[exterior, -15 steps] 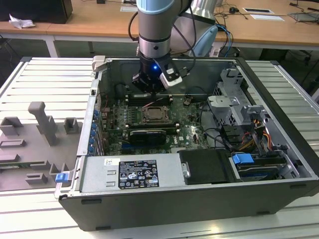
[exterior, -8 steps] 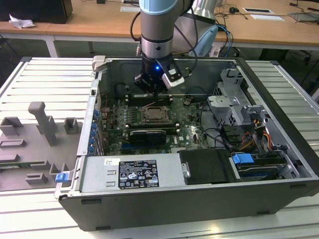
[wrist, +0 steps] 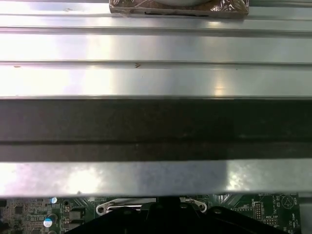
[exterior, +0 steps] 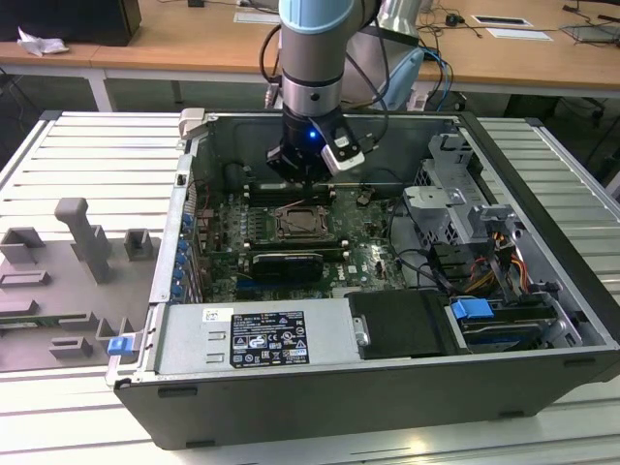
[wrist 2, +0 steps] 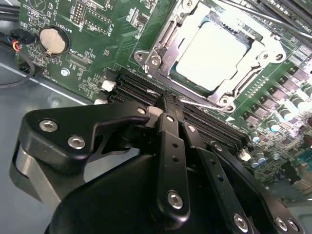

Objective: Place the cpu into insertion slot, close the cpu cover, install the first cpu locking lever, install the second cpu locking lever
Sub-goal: 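Install the first cpu locking lever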

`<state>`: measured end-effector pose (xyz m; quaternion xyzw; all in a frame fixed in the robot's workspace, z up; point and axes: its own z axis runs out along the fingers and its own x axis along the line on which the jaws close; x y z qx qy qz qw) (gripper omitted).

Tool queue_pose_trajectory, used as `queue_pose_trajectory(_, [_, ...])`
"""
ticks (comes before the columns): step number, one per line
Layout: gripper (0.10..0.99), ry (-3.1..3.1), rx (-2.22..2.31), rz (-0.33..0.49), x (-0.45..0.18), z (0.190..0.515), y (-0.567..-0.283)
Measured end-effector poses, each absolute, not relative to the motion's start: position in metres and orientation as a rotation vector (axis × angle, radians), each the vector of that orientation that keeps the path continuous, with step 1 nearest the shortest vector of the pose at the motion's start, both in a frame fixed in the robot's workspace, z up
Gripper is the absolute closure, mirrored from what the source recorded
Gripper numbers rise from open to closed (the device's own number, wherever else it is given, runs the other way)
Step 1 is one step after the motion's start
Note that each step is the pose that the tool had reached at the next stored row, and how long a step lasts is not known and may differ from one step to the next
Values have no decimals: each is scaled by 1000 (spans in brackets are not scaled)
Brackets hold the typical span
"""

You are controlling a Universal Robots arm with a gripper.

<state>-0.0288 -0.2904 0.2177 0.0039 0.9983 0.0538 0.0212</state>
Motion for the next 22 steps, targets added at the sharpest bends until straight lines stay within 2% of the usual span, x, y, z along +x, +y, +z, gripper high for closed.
queue_pose_trajectory(9, [980, 3096, -10, 167, -26, 206, -289])
queue_pose_trajectory(17, [980, 3099, -12, 101, -25, 202, -289])
queue_pose_trajectory(22, [980, 3098, -12, 106, -24, 200, -289])
